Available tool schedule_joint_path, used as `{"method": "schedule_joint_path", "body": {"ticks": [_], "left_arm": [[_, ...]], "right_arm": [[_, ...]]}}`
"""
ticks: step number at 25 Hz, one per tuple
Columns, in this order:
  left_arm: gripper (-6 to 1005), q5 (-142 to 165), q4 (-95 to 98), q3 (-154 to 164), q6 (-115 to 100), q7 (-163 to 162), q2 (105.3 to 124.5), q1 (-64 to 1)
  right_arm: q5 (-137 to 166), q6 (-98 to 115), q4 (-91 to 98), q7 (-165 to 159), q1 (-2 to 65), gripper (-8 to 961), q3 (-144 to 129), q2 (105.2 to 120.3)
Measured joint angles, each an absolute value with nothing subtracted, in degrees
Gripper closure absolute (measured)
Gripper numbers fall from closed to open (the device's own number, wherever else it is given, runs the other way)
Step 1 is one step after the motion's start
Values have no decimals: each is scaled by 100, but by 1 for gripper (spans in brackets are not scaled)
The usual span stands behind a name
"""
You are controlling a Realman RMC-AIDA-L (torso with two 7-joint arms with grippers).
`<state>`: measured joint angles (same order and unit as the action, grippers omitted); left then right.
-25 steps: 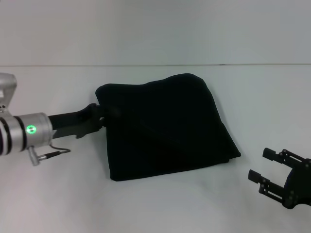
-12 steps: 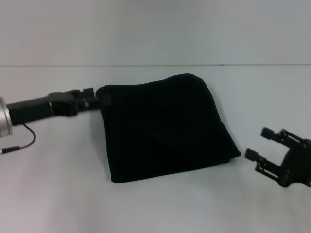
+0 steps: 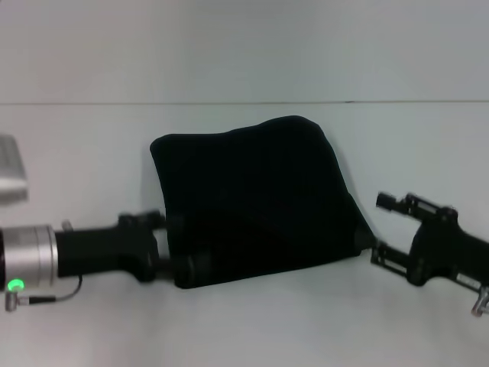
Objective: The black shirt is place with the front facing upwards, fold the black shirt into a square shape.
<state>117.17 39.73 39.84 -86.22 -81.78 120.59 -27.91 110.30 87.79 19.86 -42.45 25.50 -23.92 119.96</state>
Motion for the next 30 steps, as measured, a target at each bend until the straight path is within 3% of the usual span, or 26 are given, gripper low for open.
{"method": "schedule_joint_path", "body": {"ticks": [7,30], "left_arm": [[55,11869,4009,3971,-8779,-7610,12169,-2443],[55,11865,3848,3575,-8599,-7592,12121,-2409]], "right_arm": [[11208,8553,1981,-4098,2147,244,-2409,11996],[11214,8407,1941,-4072,2086,243,-2418,11977]]}}
